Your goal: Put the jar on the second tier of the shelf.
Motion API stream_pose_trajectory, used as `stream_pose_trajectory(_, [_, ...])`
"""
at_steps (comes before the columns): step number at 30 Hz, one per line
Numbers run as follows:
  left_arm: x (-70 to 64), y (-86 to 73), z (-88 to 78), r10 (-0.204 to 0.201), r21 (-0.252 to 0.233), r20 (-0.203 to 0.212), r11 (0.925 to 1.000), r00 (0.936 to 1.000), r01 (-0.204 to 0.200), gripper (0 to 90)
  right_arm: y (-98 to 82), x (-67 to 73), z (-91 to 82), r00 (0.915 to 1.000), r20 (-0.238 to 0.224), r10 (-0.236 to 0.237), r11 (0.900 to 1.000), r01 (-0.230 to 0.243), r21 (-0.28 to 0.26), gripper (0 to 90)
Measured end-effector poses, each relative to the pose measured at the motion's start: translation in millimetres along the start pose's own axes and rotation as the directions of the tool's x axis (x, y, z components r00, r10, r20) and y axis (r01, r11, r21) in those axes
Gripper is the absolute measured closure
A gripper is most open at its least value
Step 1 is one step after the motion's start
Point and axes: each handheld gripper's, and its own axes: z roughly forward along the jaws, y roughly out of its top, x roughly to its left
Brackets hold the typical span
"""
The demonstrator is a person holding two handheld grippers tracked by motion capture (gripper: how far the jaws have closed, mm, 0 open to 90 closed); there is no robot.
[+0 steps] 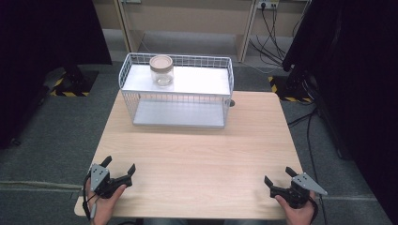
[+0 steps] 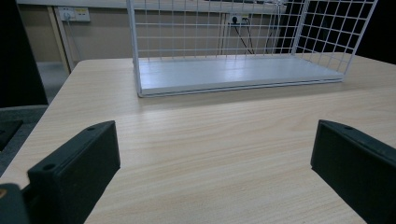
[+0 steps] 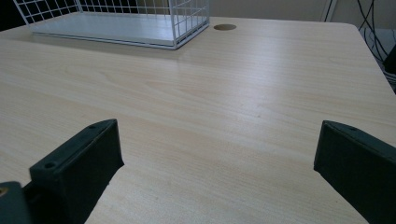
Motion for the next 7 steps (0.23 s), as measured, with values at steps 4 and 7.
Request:
stream_pose_trajectory(4, [-0.1,0.1,0.1,0.006,0.005,0.001,1.0000,1.0000,-0.006,0.6,0.0,0.2,0.0,1.0000,0.001,-0.002,1.000,0.002,0.000,1.2])
stream_pose_trajectory(7, [0.3,0.3,0.4,0.002,0.008,0.002,1.0000,1.0000,-0.002,0.4,-0.1,0.0,-0.1,1.0000,0.000,0.000,1.000,0.000,-0.002,1.2])
